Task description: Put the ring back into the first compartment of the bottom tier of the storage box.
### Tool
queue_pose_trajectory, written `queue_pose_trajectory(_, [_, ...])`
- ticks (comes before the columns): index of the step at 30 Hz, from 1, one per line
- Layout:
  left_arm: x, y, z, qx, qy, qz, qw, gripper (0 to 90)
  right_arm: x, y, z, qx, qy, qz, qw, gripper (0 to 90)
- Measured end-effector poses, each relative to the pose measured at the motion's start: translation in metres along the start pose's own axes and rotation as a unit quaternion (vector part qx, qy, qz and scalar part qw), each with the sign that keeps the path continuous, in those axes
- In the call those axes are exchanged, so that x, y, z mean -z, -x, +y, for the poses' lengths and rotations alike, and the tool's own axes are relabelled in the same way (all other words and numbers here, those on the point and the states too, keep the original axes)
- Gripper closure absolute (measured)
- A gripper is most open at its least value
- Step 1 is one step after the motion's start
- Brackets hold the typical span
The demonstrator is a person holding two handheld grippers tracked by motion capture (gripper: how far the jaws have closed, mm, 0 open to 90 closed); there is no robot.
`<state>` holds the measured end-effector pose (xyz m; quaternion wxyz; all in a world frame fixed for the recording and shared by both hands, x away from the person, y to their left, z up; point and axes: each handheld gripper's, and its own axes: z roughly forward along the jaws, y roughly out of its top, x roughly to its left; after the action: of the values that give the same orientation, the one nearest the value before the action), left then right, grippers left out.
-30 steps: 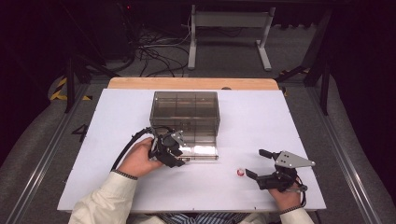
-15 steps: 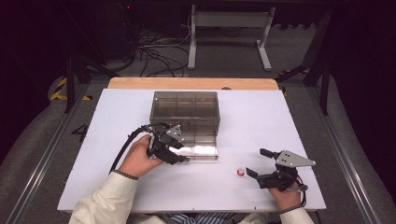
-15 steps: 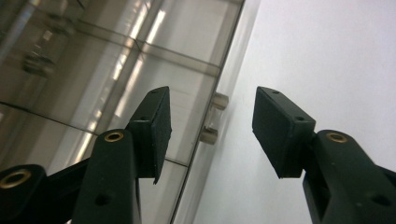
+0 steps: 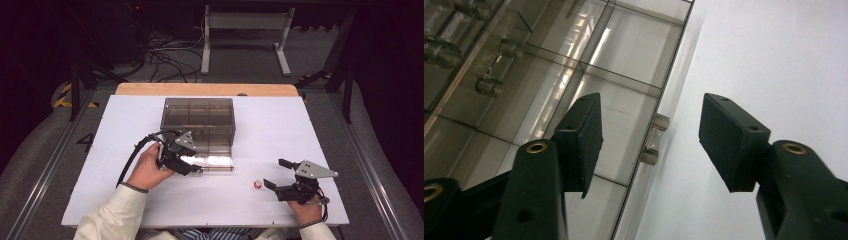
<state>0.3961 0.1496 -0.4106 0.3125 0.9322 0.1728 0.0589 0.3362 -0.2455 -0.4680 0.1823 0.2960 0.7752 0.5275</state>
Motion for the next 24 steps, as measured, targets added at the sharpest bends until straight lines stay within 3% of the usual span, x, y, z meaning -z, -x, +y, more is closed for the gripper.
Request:
queue_pose_trajectory(10, [0.005,0.002,0.002,0.003,0.013,0.010,0.9999,39.5,-0.004,0.010,0.005,-0.022,-0.016,-0.030,0.9992,7.9])
queue_pose_trajectory(24, [0.006,0.008,0.008,-0.003,0.025,0.009,0.9996,39.7,-0.006,0.012,0.004,-0.024,-0.026,-0.039,0.9986,8.0])
